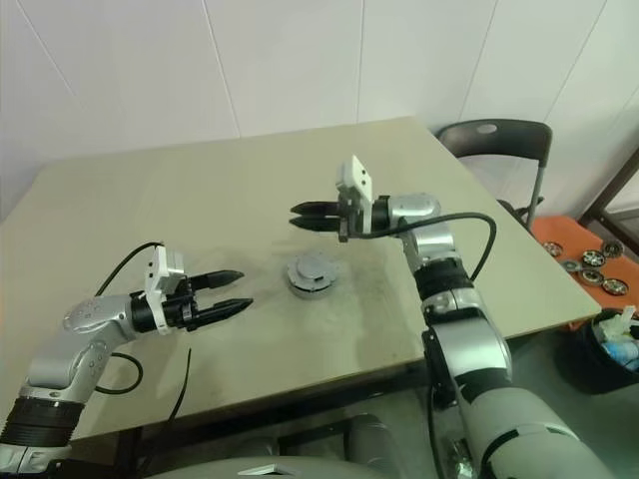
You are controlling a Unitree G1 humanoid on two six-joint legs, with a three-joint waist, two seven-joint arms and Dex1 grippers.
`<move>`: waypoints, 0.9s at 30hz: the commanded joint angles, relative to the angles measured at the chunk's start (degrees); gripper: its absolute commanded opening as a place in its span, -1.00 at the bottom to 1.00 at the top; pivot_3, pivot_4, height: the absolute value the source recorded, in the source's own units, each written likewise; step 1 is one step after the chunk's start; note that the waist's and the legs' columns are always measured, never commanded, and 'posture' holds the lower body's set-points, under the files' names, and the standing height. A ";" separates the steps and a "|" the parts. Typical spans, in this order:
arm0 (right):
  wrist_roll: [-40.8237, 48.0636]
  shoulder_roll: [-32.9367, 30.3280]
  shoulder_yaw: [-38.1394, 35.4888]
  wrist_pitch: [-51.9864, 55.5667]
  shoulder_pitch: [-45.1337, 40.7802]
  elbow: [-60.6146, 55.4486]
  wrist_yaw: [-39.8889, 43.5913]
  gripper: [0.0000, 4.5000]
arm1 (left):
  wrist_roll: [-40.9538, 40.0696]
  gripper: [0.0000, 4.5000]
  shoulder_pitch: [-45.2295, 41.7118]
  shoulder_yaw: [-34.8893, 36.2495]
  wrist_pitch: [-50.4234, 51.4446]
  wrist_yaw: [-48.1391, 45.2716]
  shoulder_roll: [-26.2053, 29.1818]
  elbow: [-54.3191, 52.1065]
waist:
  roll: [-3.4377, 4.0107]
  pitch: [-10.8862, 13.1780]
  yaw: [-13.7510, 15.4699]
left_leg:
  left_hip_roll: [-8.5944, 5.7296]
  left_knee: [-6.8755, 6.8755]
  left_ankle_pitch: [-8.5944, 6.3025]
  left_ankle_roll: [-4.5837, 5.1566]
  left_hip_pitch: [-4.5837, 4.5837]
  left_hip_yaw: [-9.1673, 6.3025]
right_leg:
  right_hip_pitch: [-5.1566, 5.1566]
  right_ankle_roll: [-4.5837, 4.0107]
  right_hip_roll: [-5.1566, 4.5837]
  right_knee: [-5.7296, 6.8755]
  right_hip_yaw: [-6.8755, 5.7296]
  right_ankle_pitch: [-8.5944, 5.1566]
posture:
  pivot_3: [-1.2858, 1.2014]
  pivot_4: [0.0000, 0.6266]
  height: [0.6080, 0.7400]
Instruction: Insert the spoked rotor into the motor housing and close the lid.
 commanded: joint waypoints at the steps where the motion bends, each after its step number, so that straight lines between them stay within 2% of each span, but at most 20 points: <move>1: 1.89 -2.40 2.86 8.22 4.09 -11.04 1.47 0.03 | -0.77 0.47 -0.79 0.86 -0.14 -0.17 0.12 -1.04 | 0.00 0.00 0.13 | 0.00 0.01 0.00 0.00 0.00 0.00 | 0.01 0.00 0.00 0.00 0.00 0.00 | 0.03 -1.00 1.00; 4: 3.85 -4.41 4.03 16.85 5.37 -13.81 2.74 0.46 | -0.59 0.47 -1.54 0.34 -0.11 -0.47 0.00 -0.35 | 0.01 0.01 0.14 | -0.02 0.10 0.00 0.00 -0.01 0.03 | 0.01 0.00 0.00 0.01 0.00 -0.01 | 0.03 -1.00 1.00; 12: 0.65 -4.00 4.62 12.91 5.66 -5.83 -2.03 0.46 | -0.22 0.47 -3.57 -0.89 0.16 -1.13 -0.44 0.85 | -0.01 0.00 -0.04 | -0.02 0.16 0.00 0.00 0.03 0.19 | 0.12 0.17 0.09 0.03 -0.01 -0.13 | 0.03 -1.00 1.00; 16: -3.24 -2.01 3.47 6.17 4.87 3.89 -11.61 0.46 | -0.41 0.47 -3.22 -0.66 0.11 -1.44 0.06 0.75 | -0.04 -0.01 -0.03 | -0.02 0.14 0.00 0.00 0.02 0.19 | 0.11 -0.01 0.06 -0.01 -0.01 -0.01 | 0.03 -1.00 1.00; 22: -4.77 -2.26 3.35 -1.46 4.25 9.63 -12.50 0.46 | -0.21 0.47 -3.62 -0.67 0.17 -1.56 0.04 1.02 | -0.03 0.00 -0.05 | -0.04 0.14 0.00 0.00 -0.01 0.19 | 0.11 -0.01 0.04 -0.05 0.00 0.00 | 0.03 -1.00 1.00; 24: -4.61 -2.36 3.13 -2.33 3.59 10.41 -11.97 0.62 | -0.22 0.47 -3.74 -0.58 0.15 -1.60 0.05 1.09 | -0.03 0.00 -0.06 | -0.04 0.14 0.00 0.00 0.00 0.19 | 0.11 -0.01 0.04 -0.04 0.00 -0.01 | 0.03 -1.00 1.00; 27: -5.44 -2.21 3.28 -2.51 2.71 11.39 -12.77 0.98 | -0.15 0.47 -3.74 -0.57 0.01 -1.62 0.00 1.18 | -0.03 0.00 -0.16 | -0.03 0.14 0.00 0.00 0.01 0.19 | 0.11 -0.01 0.05 -0.02 0.00 -0.01 | 0.03 -1.00 1.00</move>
